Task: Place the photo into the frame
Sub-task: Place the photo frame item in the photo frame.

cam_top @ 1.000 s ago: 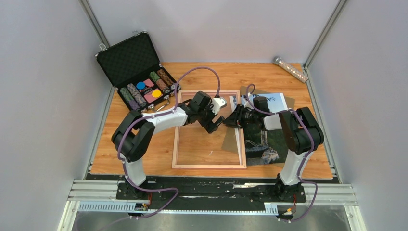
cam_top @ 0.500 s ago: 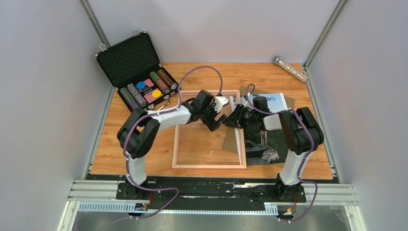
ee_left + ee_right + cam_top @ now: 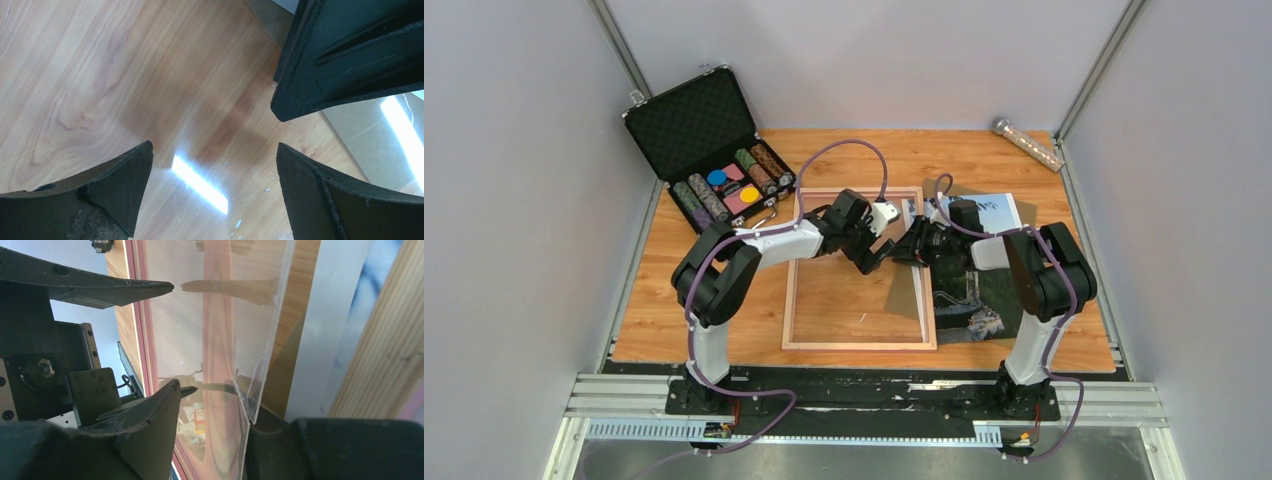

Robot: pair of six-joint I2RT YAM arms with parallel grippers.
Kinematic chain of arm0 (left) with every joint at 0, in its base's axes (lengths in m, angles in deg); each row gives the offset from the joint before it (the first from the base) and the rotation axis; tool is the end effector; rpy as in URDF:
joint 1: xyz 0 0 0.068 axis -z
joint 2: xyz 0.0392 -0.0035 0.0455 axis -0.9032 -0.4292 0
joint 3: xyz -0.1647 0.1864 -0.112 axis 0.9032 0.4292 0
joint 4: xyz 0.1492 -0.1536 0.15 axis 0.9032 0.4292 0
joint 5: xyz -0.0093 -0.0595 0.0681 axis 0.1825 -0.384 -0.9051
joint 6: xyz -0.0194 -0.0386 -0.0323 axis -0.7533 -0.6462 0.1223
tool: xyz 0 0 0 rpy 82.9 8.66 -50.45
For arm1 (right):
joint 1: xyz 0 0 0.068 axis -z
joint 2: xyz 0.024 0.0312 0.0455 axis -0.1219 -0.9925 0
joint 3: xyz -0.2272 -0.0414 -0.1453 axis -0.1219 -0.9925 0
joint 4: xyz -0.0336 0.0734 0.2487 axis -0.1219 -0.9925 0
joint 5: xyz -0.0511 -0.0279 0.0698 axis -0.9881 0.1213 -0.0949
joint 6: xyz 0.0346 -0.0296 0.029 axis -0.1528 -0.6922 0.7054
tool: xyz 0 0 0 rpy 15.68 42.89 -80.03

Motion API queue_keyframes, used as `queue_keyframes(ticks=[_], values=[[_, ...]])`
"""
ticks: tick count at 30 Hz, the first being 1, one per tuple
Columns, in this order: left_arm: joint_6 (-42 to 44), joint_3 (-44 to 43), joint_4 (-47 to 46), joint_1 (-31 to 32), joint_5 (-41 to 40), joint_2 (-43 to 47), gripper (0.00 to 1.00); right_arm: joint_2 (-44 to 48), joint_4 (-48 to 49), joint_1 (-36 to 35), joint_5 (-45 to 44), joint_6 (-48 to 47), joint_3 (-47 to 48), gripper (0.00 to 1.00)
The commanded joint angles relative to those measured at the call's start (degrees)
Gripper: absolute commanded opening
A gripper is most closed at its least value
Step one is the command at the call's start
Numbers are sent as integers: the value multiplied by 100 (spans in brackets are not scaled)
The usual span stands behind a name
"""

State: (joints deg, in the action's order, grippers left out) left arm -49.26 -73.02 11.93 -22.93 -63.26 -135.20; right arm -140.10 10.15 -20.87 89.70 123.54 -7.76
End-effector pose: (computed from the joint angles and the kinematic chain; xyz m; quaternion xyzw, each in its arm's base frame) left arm 0.3020 -0.2768 0.1698 0.4180 0.8346 -0.1800 0.3103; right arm 0.3216 0.1052 0.1115 0.0564 0.8575 0.4834 0.1669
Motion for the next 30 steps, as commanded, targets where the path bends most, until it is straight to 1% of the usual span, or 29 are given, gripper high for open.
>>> queue_keyframes(ticks=[1,30], values=[[-7,-136,-144,54,28,-73,100,143,-71,-6,-193,-242,135,39],[41,276,-415,58,-25,-4,100,495,-656,7,-298,-515,358,44]])
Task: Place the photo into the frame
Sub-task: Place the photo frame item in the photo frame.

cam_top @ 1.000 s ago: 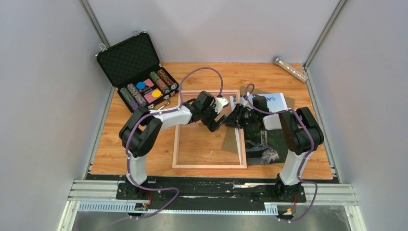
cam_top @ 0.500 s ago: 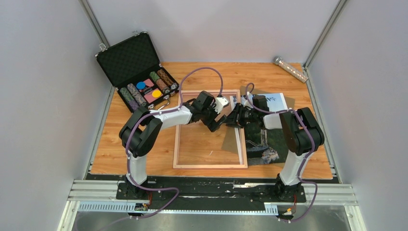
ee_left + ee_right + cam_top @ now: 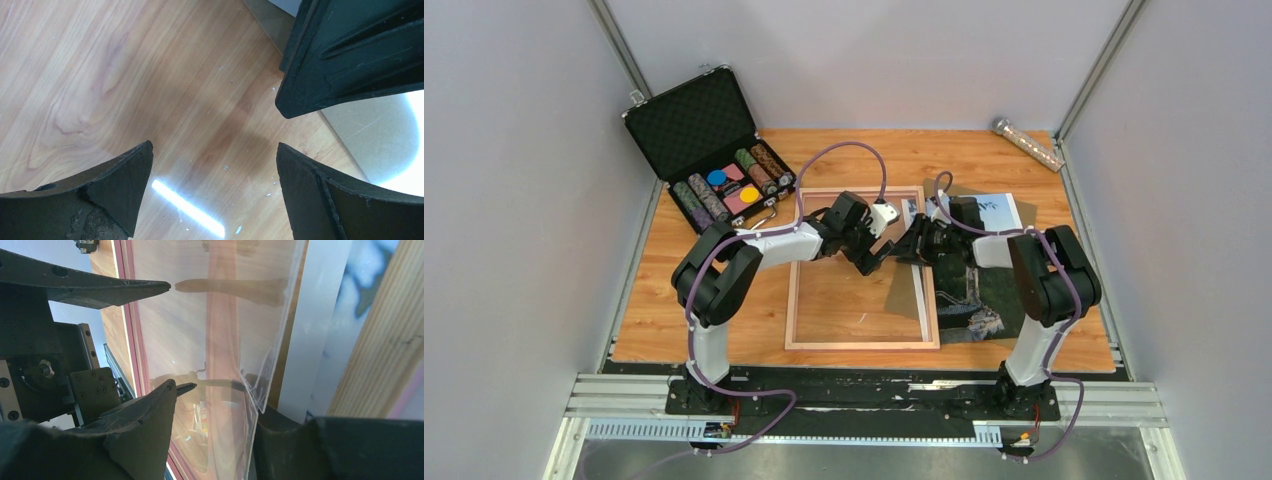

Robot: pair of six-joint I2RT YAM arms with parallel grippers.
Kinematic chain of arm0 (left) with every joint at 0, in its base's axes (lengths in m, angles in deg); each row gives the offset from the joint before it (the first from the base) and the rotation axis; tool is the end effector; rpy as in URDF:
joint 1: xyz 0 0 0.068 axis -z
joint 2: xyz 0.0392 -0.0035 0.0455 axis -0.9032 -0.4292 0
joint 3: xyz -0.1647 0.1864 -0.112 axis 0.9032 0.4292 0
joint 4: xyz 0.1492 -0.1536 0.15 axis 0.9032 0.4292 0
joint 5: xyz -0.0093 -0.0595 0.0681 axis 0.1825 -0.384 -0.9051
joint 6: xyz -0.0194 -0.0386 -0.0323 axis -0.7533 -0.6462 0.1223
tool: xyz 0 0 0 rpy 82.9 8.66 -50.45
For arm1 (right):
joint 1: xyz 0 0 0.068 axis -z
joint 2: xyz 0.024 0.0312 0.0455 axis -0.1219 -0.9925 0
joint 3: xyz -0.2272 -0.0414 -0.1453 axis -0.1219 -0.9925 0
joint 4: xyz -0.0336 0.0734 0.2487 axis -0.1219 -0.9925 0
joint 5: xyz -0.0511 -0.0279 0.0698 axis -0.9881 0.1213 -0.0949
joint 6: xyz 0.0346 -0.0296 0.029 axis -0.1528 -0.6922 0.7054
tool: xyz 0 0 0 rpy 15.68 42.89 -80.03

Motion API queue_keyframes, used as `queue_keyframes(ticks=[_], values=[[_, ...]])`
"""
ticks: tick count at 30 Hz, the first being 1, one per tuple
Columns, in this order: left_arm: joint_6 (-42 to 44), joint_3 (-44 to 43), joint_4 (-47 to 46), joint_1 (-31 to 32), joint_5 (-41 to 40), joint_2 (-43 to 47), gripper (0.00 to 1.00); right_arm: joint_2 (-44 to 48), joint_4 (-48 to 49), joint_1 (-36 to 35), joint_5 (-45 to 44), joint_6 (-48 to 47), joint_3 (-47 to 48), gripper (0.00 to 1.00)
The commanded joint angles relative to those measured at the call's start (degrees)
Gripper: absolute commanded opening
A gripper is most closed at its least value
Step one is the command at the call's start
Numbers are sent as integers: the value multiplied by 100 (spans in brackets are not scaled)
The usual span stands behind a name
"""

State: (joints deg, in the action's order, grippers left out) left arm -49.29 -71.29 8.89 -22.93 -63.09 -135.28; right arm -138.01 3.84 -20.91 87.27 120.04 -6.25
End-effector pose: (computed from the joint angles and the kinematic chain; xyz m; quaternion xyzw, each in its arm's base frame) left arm 0.3008 -0.2759 0.1641 0.4174 0.8306 -0.1840 0.3195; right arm 0.3215 0.1043 0.1209 0.0487 0.8710 0.4575 0.1726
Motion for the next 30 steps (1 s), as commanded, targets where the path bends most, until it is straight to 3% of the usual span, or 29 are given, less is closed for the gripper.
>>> queue_keyframes(ticks=[1,30], values=[[43,109,-119,56,-43,4,100,296,-35,16,-56,-173,212,44],[38,131,-146,54,-60,-1,100,644,-403,229,-226,-478,198,45]])
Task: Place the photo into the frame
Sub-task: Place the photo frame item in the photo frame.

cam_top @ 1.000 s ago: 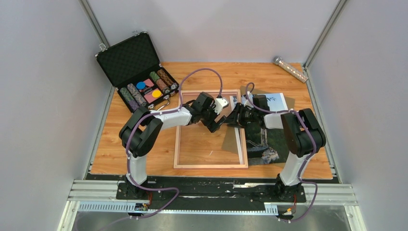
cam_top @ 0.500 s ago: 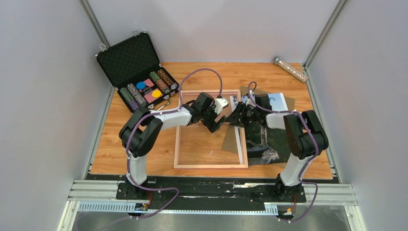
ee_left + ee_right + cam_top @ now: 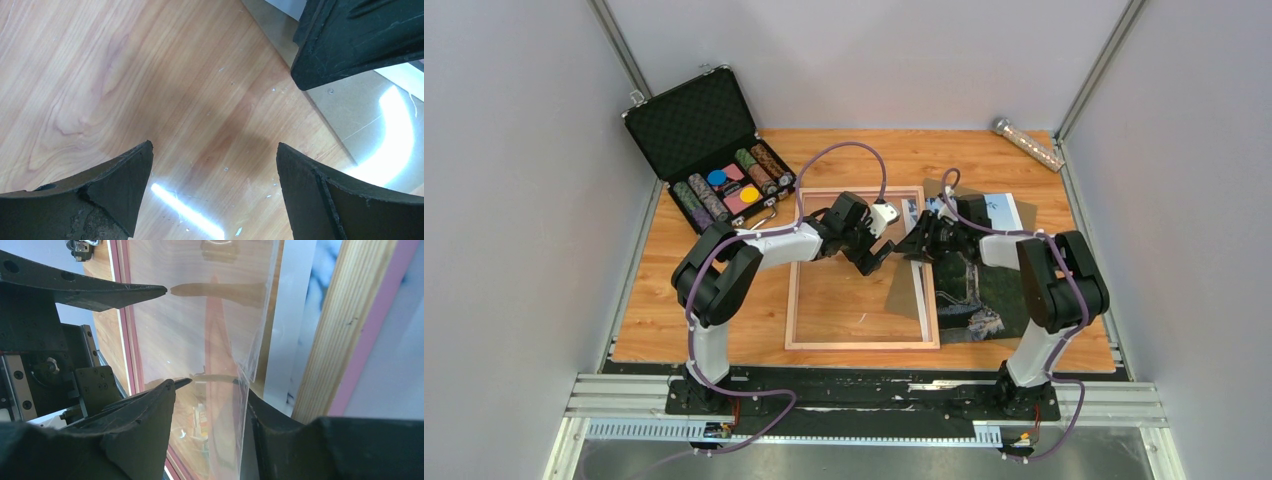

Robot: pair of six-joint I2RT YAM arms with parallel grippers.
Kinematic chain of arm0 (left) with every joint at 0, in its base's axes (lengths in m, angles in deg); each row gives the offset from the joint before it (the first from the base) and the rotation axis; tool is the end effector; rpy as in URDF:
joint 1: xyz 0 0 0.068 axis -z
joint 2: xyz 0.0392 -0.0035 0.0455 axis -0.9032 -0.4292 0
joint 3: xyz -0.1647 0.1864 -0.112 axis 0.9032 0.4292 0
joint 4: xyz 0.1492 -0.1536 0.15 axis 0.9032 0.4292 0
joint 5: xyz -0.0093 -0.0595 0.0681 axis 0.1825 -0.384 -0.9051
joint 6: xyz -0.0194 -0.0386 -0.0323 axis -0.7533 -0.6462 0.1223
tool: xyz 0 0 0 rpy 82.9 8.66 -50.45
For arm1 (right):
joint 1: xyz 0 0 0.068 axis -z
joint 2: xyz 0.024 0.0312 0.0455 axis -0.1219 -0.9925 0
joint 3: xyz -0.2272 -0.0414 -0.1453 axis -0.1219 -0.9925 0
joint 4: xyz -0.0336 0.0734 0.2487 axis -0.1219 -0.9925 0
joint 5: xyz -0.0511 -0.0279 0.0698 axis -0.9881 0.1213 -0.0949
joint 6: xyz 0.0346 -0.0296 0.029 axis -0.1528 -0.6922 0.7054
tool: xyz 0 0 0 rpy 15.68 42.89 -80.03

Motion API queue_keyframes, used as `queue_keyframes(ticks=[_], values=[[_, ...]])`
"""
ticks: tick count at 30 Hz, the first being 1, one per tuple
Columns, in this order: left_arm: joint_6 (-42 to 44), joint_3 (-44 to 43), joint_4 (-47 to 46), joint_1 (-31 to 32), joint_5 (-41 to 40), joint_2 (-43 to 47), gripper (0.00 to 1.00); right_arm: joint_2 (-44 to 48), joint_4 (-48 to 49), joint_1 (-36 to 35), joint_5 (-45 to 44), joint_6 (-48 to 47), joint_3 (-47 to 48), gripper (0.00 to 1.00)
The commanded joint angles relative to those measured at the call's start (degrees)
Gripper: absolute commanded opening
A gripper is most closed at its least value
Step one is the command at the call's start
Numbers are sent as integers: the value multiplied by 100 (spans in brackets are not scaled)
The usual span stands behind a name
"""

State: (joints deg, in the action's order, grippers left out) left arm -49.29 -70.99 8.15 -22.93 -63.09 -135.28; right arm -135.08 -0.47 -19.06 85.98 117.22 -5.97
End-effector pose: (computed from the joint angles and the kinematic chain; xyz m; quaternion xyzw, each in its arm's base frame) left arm 0.3008 -0.2759 0.1635 0.4172 0.8292 -0.1849 0.3229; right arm 0.3205 0.0924 0.1326 0.0498 0.8768 0.4396 0.1883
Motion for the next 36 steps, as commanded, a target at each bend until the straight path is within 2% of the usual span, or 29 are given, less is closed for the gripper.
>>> queue_keyframes(ticks=[1,36], values=[[35,101,-71,54,-55,-3,100,391,5,41,-124,-227,158,45],[2,70,-79,54,-61,-48,100,784,-693,230,-708,-748,196,46]])
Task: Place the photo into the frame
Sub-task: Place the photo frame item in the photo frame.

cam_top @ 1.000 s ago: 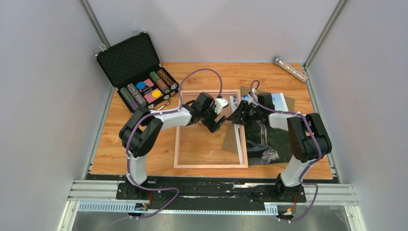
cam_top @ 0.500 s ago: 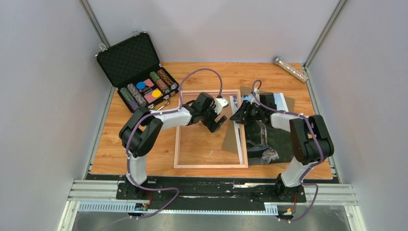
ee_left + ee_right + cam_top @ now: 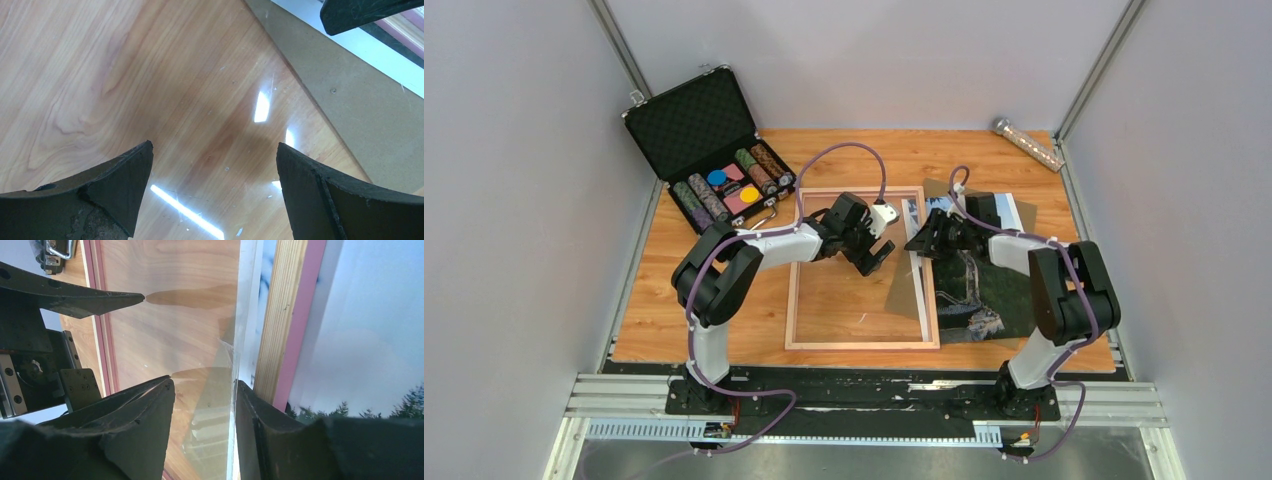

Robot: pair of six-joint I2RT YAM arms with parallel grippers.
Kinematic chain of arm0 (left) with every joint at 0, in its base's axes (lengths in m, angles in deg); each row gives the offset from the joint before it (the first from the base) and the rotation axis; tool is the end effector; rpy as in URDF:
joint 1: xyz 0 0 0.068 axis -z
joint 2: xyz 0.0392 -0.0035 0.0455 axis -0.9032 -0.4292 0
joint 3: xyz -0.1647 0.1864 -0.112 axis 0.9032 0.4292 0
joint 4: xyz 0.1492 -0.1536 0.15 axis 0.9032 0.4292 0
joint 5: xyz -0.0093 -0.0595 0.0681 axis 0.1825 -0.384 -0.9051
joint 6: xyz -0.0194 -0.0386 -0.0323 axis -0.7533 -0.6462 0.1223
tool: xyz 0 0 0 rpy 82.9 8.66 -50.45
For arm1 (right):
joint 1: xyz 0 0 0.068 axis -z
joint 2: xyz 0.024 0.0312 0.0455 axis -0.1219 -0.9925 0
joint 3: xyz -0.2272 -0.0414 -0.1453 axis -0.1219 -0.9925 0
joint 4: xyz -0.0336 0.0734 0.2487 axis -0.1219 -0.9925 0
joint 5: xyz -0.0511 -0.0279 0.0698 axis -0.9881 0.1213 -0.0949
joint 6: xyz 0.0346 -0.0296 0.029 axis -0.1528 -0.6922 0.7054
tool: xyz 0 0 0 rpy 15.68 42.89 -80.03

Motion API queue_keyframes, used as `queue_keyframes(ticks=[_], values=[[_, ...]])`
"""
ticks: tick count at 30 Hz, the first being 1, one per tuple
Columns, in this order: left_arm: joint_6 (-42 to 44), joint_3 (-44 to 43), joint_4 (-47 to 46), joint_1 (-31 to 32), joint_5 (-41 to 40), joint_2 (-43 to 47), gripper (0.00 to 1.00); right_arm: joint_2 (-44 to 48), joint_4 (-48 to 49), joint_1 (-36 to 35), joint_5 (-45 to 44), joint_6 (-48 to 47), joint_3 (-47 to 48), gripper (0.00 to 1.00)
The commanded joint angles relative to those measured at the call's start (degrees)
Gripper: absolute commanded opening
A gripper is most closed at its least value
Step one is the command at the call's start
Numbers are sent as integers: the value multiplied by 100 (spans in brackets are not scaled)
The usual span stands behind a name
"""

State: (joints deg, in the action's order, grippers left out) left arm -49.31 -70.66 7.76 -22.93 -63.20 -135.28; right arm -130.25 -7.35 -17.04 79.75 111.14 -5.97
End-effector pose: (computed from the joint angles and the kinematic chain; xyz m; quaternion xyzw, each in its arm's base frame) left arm 0.3004 -0.2754 0.1623 0.4167 0.8293 -0.1843 0.3236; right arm 0.3146 0.0763 0.1484 0.0464 0.8962 0.3790 0.2257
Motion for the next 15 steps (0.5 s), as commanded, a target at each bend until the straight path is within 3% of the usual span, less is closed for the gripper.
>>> queue_keyframes(ticks=[1,15], values=[[6,35,-38,54,-50,-53,100,319,-20,37,-100,-152,197,46],[22,51,-38,54,-55,-57,100,584,-171,112,-245,-344,188,46]])
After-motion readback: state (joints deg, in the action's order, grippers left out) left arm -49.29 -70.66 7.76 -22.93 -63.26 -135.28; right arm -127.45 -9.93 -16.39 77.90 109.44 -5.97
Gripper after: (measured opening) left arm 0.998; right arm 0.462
